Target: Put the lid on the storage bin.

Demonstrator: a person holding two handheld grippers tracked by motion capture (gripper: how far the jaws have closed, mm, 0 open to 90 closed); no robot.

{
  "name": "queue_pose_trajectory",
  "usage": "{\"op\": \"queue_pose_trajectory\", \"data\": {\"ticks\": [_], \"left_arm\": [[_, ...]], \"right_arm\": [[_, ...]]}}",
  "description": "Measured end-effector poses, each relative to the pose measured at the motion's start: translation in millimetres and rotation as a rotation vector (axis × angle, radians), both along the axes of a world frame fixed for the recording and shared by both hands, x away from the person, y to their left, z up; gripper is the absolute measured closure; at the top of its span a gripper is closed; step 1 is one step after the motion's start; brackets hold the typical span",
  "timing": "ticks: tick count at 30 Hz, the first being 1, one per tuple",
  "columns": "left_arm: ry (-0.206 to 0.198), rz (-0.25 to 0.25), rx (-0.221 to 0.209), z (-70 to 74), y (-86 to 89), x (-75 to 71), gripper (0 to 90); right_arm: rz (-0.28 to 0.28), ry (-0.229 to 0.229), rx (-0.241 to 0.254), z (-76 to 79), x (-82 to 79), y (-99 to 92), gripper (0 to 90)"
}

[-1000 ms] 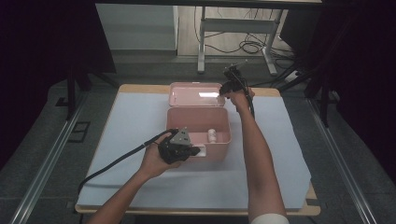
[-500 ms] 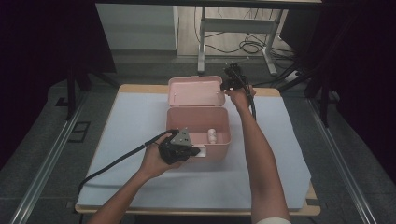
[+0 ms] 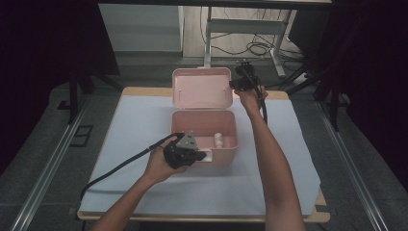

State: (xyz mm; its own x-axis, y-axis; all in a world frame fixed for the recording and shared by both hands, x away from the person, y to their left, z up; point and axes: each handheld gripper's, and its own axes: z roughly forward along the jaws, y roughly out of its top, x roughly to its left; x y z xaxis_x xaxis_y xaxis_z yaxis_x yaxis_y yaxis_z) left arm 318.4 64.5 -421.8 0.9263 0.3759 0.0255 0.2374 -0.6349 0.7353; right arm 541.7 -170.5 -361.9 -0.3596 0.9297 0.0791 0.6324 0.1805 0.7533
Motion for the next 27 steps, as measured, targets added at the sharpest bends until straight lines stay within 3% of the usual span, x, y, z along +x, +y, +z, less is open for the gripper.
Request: {"op": "queue_pose_trajectory", "data": {"ticks": [8,27], "left_arm": [[-0.007,-0.009,0.018,0.9,0.4,0.6,90.0],[-0.006,-0.005,0.004,0.0,1.6,-2.9,90.0]], "right_arm": [[0.006,-0.069,-0.004,10.0,-15.7,-0.8,86.7],[-0.001,-0.216,-0.028,22.7,-53.6,0.9,86.8]]}}
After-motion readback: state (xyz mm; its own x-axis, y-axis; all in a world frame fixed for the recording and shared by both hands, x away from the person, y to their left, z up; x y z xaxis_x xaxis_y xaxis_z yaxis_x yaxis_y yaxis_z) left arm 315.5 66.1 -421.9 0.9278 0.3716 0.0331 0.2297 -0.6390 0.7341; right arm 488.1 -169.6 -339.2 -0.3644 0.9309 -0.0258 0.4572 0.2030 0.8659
